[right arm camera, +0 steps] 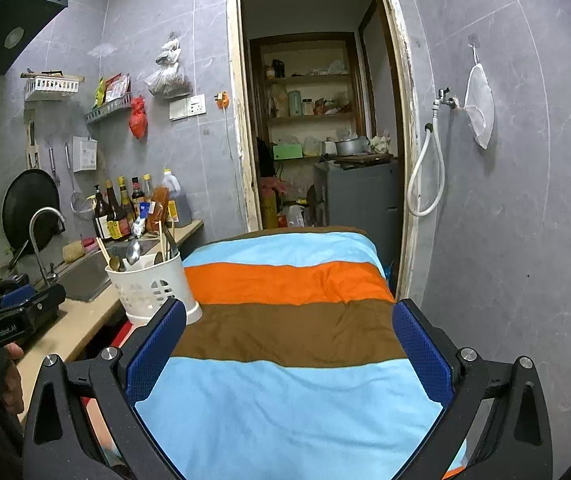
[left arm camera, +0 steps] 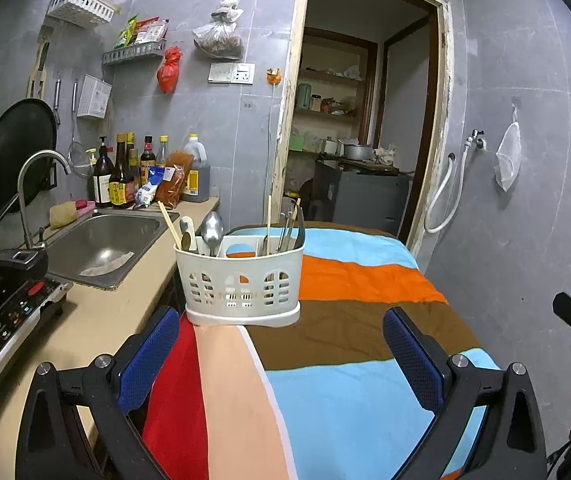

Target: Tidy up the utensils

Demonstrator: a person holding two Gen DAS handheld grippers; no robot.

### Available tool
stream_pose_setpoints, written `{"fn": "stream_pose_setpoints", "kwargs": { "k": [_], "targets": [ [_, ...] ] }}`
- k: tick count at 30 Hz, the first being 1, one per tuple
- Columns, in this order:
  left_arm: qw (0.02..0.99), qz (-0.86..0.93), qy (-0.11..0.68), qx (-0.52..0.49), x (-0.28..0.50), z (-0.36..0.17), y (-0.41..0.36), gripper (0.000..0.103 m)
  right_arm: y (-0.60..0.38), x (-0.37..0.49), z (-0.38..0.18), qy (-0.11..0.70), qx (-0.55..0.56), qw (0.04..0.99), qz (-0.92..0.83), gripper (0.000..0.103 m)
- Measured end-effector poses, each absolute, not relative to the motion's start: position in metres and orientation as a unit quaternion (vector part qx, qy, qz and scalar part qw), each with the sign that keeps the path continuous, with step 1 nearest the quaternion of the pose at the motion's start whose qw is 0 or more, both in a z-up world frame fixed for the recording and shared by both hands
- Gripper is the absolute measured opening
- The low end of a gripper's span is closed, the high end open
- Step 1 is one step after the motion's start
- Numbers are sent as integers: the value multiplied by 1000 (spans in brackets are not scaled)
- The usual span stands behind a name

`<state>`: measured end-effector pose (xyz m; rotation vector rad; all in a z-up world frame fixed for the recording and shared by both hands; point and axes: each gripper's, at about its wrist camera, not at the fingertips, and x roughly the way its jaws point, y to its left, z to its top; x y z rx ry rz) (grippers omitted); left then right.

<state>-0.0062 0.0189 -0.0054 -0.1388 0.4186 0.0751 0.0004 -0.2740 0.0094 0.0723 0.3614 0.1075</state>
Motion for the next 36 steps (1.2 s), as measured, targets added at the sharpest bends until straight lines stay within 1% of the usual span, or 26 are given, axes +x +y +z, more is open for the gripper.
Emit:
{"fn": "stream_pose_setpoints", "kwargs": {
  "k": [36],
  "targets": [
    [977,26,202,-58,-13,-4,7,102,-272,-1,6,188,36,980,60,102]
  ]
}}
